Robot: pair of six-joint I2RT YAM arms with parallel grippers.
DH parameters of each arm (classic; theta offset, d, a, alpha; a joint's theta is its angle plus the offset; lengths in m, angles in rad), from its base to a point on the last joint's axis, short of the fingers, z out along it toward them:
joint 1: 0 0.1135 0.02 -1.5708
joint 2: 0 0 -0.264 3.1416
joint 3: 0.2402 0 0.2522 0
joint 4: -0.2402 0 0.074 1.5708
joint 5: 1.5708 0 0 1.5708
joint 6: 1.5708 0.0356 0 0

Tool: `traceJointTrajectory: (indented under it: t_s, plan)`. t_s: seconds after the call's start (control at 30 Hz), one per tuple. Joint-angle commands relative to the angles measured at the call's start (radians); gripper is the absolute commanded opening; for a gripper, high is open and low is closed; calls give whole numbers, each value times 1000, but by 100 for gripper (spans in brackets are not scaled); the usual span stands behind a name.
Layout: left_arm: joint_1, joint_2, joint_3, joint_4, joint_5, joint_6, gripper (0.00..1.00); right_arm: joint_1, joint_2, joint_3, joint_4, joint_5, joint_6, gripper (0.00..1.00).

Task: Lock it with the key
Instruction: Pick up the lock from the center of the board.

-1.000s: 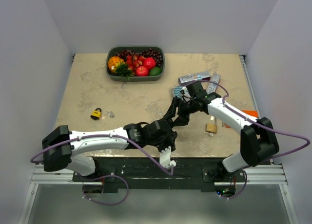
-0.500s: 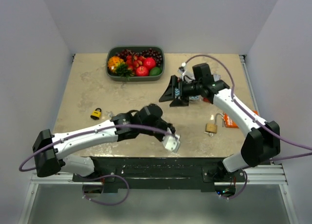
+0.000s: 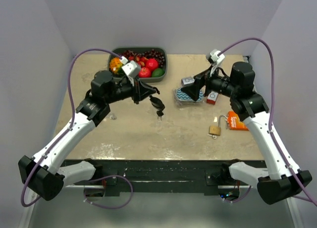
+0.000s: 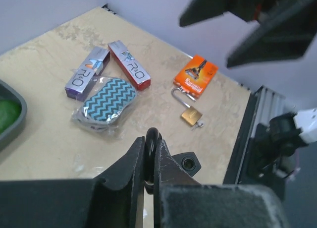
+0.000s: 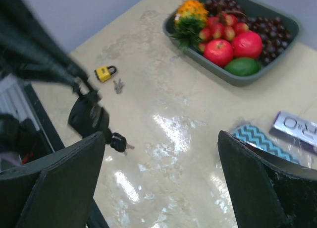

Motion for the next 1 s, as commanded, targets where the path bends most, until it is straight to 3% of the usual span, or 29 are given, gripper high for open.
traceJointTrajectory:
  t_s: [0.0,0.27,0.4,0.53,0.67,0.97]
  plan:
    - [97,-44,-54,380,115,-484,0,9,-28,-69,-9,-255,-223,99]
    - [110,-58,-69,420,92,-569,0,132,-68,-181,139,-254,-220,99]
    - [111,-53,-42,298,11,-578,0,202,-64,-189,177,-158,-254,99]
    - [146,-47,-28,137,-127,-653,0,207,-93,-217,233,65,-248,99]
    - [183,-20,-18,-111,-307,-732,0,205,-90,-217,196,62,-274,99]
    - [199,8,0,-250,-344,-977,0,270,-19,-188,201,181,-294,99]
